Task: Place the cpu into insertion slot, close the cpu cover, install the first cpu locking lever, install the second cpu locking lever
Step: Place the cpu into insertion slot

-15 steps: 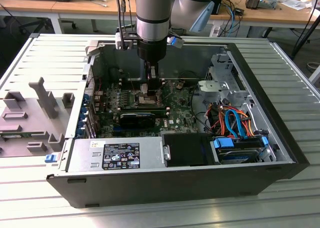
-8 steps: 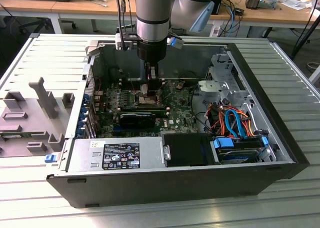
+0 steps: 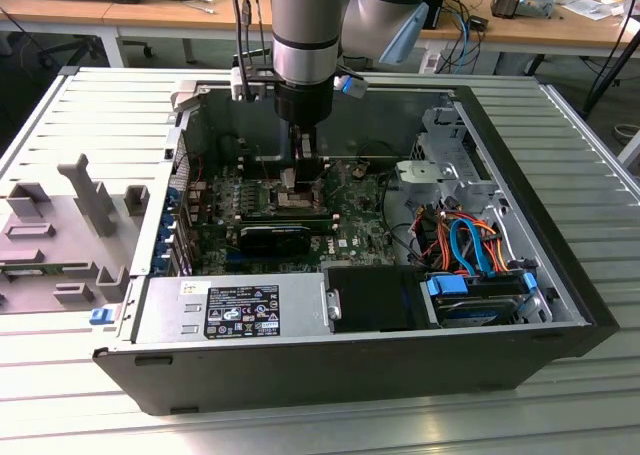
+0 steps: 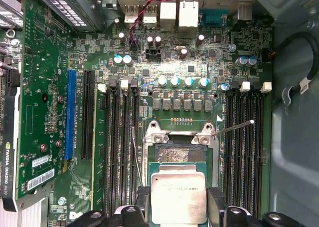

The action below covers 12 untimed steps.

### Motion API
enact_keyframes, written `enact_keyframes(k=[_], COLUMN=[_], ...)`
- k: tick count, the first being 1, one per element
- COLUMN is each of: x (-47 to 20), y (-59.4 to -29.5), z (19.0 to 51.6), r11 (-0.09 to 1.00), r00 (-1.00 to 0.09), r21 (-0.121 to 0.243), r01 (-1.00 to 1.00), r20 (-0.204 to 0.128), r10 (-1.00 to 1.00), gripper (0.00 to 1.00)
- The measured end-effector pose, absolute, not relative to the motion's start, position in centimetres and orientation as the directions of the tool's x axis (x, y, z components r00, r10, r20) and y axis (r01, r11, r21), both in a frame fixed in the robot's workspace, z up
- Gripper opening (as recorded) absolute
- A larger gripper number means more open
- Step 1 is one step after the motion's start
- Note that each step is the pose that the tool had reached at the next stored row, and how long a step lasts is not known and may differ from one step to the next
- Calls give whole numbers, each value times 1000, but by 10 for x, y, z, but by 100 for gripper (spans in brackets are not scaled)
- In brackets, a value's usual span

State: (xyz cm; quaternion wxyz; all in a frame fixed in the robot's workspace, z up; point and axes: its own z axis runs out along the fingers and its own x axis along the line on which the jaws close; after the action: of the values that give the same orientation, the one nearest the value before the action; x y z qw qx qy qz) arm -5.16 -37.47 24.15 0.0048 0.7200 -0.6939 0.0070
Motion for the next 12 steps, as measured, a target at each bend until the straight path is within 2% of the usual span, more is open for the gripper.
enact_keyframes(k=[2,12], x=[-52,-52], y=[-375,-375], z=[232,230], r11=[-37,-37], r00=[37,37], r21=[-3,-3], r01=[-999,-999], r20=[17,18], r10=[-999,-999], gripper=[54,54])
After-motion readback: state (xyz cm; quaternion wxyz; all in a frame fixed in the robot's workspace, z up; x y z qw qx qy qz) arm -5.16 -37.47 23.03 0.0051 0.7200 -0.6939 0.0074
